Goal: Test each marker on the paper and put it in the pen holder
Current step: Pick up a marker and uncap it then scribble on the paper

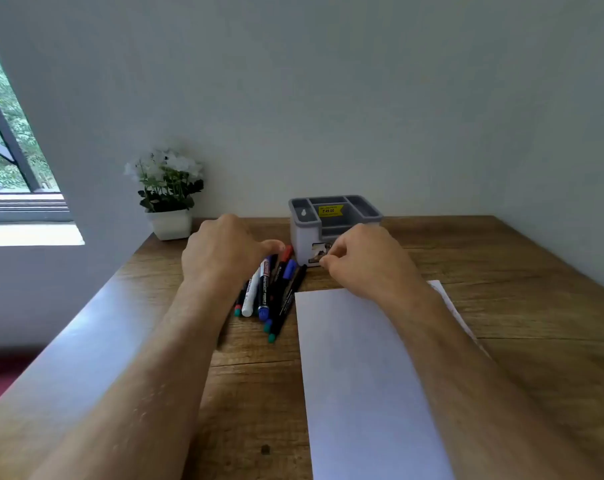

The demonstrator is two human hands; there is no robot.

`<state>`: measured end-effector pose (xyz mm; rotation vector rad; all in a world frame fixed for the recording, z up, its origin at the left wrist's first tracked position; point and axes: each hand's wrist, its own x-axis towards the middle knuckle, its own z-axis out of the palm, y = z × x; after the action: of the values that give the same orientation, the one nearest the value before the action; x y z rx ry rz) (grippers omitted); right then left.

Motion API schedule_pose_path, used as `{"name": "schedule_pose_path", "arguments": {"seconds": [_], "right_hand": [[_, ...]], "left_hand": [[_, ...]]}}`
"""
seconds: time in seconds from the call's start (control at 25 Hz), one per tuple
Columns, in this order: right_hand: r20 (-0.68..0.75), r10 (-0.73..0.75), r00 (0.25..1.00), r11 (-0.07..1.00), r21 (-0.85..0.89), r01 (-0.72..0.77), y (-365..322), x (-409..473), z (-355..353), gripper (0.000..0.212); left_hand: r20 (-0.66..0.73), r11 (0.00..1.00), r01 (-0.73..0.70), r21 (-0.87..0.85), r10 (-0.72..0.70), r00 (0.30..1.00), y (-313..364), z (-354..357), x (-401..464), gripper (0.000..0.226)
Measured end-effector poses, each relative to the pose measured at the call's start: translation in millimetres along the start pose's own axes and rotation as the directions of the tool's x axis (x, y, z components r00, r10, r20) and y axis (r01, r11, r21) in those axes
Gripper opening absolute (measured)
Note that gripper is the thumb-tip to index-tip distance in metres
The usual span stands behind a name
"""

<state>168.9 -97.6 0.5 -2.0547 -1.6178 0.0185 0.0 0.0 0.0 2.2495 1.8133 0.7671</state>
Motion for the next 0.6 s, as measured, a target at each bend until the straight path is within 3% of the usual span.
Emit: {"name": "schedule_pose_path", "arguments": {"seconds": [0.12, 0.32, 0.6], "right_hand": [[0.007, 0.033, 0.999, 0.999, -0.031, -0.033, 0.4, -0.3, 0.9, 0.021], [-0.055, 0.051, 0.997, 0.997, -0.051, -0.054, 3.2, -3.1, -2.7, 0.025], [-0.059, 0.049, 0.997, 0.998, -0.037, -0.051, 10.6, 1.5, 0.7, 0.024]], "left_hand": [[0.049, 0.994, 0.034, 0.105, -0.040, 0.998, 6.8, 1.3, -10.4, 0.067], [0.092, 0.976, 0.037, 0.217, -0.058, 0.994, 18.0, 1.7, -23.0, 0.054], [0.119, 0.977, 0.018, 0.211, -0.044, 0.992, 22.8, 4.7, -16.2, 0.038]]}}
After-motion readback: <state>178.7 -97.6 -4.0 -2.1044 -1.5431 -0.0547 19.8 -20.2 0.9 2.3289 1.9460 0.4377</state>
